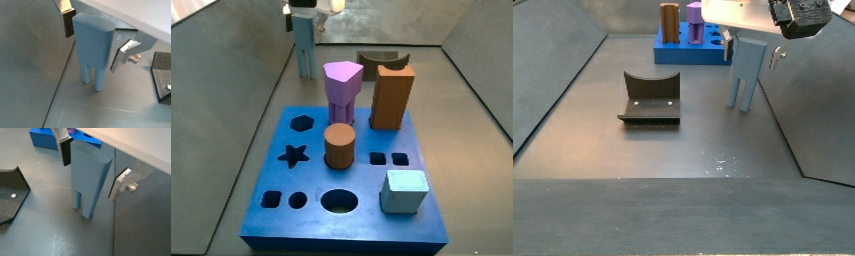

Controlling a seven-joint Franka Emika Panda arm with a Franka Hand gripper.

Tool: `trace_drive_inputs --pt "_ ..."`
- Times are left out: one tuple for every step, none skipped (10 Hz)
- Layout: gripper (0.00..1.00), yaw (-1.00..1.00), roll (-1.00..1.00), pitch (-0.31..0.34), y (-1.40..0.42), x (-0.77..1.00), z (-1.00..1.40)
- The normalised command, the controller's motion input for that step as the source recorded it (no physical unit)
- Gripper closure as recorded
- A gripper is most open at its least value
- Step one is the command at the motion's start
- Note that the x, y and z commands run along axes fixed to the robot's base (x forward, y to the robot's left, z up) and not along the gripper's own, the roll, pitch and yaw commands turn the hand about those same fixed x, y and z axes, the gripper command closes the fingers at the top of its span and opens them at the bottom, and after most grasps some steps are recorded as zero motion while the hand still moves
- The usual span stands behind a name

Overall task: Pick up the square-circle object. Move up. Move to above the board. Insert the square-circle object.
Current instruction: Pick up the square-circle object, then move up.

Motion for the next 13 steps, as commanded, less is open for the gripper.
trace_drive_inputs --pt "0.00 0.00 0.00 0.000 0.00 0.00 0.00" --pt "1.00 0.00 0.00 0.000 0.00 0.00 0.00" --pt "1.00 0.00 0.00 0.000 0.00 0.00 0.00" --pt "1.00 0.00 0.00 0.000 0.00 0.00 0.00" --pt "1.00 0.00 0.00 0.000 0.00 0.00 0.00" --pt "1.00 0.00 0.00 0.000 0.00 0.00 0.00" --pt "1.00 0.00 0.00 0.000 0.00 0.00 0.00" --pt "1.00 0.00 0.00 0.000 0.00 0.00 0.00" --pt "1.00 0.00 0.00 0.000 0.00 0.00 0.00" --pt "1.00 0.00 0.00 0.000 0.00 0.00 0.00" --pt "1.00 0.00 0.00 0.000 0.00 0.00 0.00" --pt "1.00 0.00 0.00 0.000 0.00 0.00 0.00" --pt "1.00 0.00 0.00 0.000 0.00 0.00 0.83"
